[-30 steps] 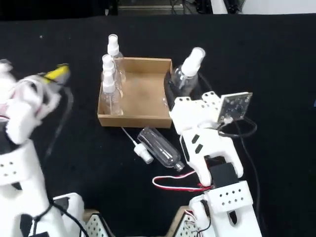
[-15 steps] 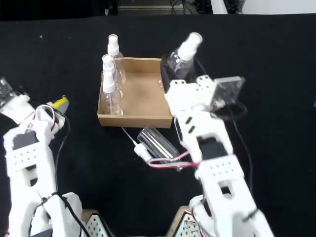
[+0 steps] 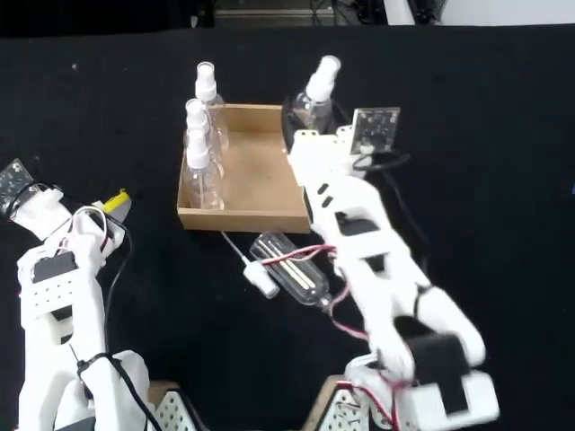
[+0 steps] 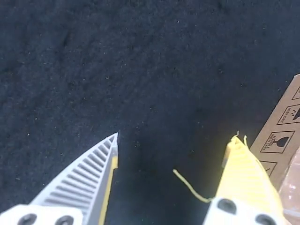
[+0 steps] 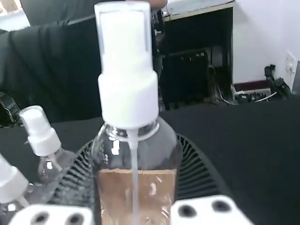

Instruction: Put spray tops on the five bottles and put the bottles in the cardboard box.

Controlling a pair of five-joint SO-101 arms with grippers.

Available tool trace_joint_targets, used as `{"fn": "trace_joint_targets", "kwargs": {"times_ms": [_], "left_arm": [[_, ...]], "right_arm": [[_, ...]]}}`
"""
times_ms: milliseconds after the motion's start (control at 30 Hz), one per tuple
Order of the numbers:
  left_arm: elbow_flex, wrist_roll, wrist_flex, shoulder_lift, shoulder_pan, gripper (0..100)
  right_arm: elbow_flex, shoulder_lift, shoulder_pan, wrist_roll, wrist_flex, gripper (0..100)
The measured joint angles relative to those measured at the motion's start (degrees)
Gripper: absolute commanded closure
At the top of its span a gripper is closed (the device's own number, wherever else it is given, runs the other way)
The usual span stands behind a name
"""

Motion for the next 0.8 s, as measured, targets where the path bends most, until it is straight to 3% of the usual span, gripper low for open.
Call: {"fn": "trace_joint_targets", "kwargs": {"times_ms": [367, 800], "left_arm": [[4.7, 0.0, -7.9, 0.0, 0.0, 66], [4.7, 0.0, -8.3, 0.0, 0.0, 66]], "right_arm": [[-12.3, 17.2, 0.1, 0.0, -6.4, 97.0], [-18.6, 26.6, 2.1, 0.0, -11.3, 97.0]]}}
